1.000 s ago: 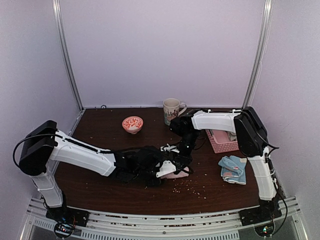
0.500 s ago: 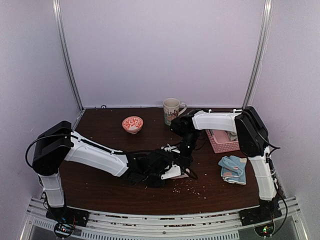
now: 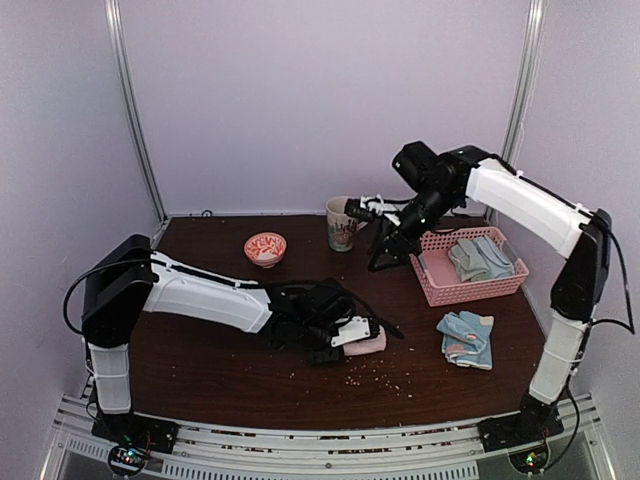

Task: Roll the towels
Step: Roll the towel at the center of the board, then pick up the towel from the center of the board.

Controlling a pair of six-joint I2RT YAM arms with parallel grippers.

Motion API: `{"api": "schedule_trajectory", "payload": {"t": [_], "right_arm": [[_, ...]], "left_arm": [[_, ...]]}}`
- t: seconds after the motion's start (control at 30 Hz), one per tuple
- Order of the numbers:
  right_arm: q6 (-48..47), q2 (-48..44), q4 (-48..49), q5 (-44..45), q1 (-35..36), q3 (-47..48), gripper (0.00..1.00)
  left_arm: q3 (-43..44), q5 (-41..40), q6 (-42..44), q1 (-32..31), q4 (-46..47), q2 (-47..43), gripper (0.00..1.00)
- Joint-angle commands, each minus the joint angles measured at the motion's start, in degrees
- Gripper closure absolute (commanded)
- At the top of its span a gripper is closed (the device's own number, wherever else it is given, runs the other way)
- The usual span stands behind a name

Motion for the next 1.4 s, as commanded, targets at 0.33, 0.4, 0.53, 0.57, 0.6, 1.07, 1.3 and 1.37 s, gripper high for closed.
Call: {"api": "schedule_trajectory", "payload": {"t": [0.33,0.4,0.53,0.57,0.6,1.07,1.3,1.37], "right_arm": [[-3.26,-13.87,3.21,-2.20,3.27,-9.26,0.49],[-5.01,-13.97,3.63,2.41,5.53,-13.00,0.51],[-5.74,-16.24,11.52,9.30,10.07,-24.75,0.53],[-5.82,-16.57,13.62,11.45,11.37,-27.27,0.52],[-5.79,-16.81,15.84,13.97,12.62,-29.33,0.52],[-5.81,-11.33,41.62,37.37,18.25,-44.38,0.41],[-9.87,-7.35,46.41,37.22,18.21,-45.43,0.39],[-10.69,-5.69,46.94,37.16,18.21,-45.44,0.37]], "left_arm": [[14.44,44.56,-13.47,14.65,-17.89,15.64,0.67],[15.34,46.10,-14.83,15.81,-18.22,16.69,0.67],[20.01,48.16,-15.00,17.05,-22.71,20.87,0.70],[20.69,48.74,-14.93,17.21,-23.37,21.62,0.70],[21.03,49.09,-15.06,17.30,-23.59,22.10,0.71],[20.98,52.74,-15.71,18.49,-23.01,25.25,0.73],[20.33,52.63,-15.74,18.97,-22.39,25.78,0.73],[20.33,52.70,-15.78,19.11,-22.39,26.13,0.73]]}}
